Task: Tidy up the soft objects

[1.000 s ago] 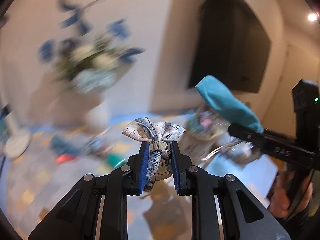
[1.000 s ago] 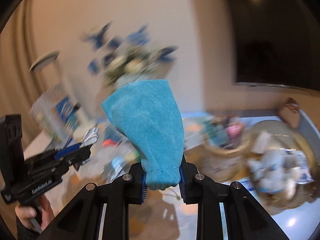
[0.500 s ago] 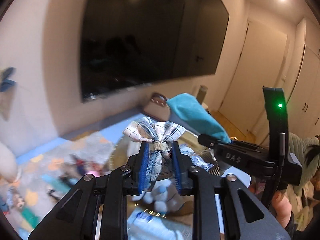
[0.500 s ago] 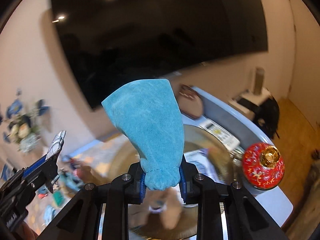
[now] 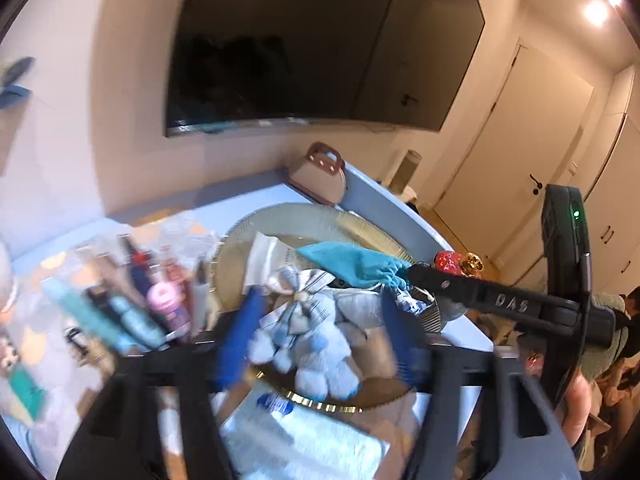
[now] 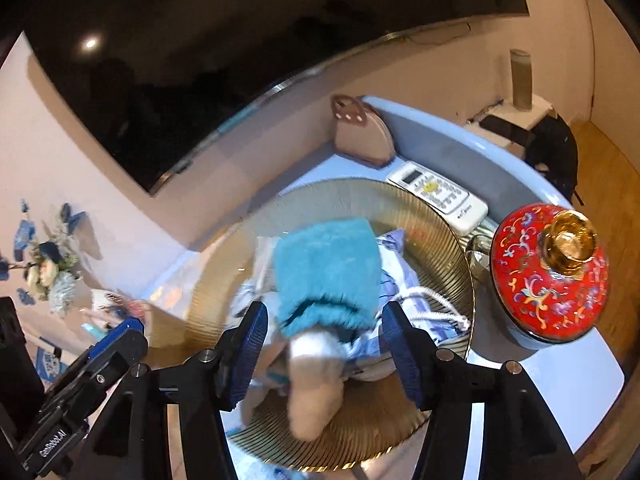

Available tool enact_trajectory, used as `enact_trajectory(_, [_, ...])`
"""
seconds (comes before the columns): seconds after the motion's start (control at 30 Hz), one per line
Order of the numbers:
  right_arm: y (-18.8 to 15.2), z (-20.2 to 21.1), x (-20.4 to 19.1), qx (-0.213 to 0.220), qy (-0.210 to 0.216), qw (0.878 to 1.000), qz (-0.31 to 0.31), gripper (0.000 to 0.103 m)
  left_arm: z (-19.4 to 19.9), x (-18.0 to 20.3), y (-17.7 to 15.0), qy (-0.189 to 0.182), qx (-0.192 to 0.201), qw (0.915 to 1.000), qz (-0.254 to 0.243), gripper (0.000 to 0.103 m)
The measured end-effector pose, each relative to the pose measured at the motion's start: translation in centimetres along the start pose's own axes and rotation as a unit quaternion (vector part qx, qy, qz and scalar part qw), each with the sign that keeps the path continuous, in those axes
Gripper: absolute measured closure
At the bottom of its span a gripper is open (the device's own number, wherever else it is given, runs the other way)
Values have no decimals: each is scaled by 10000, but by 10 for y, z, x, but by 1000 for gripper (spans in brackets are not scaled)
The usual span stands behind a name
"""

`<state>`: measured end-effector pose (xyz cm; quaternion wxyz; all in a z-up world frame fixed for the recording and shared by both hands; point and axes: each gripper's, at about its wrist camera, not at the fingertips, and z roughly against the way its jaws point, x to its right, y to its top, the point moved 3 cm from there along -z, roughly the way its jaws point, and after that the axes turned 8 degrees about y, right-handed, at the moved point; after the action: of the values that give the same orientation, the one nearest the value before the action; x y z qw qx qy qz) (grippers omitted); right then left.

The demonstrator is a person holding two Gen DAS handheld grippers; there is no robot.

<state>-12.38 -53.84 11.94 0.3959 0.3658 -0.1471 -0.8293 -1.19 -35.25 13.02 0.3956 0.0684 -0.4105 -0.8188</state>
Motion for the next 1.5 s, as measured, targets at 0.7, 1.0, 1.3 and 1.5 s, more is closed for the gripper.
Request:
enact_trajectory(0.7, [-101,21,-213,-68,1007,9762,1917,10,232,-246,-146,2381,889,9419,2195,1])
enact_trajectory(1.0, [-181,-72,-286,-1225,944,9492,2739,10,198,-290,-182,2084,189,9503,2306,1])
enact_trajectory(1.3, [-190,-143,-291,-1716,703,9443,2719,10,117,-283,-176,2235,-443,9597,1648,1])
enact_trajectory(1.5, [-179,-181,-313,-1539,696,9409,2935,10,99,-280,-178,2671,-67,9545,1324,1])
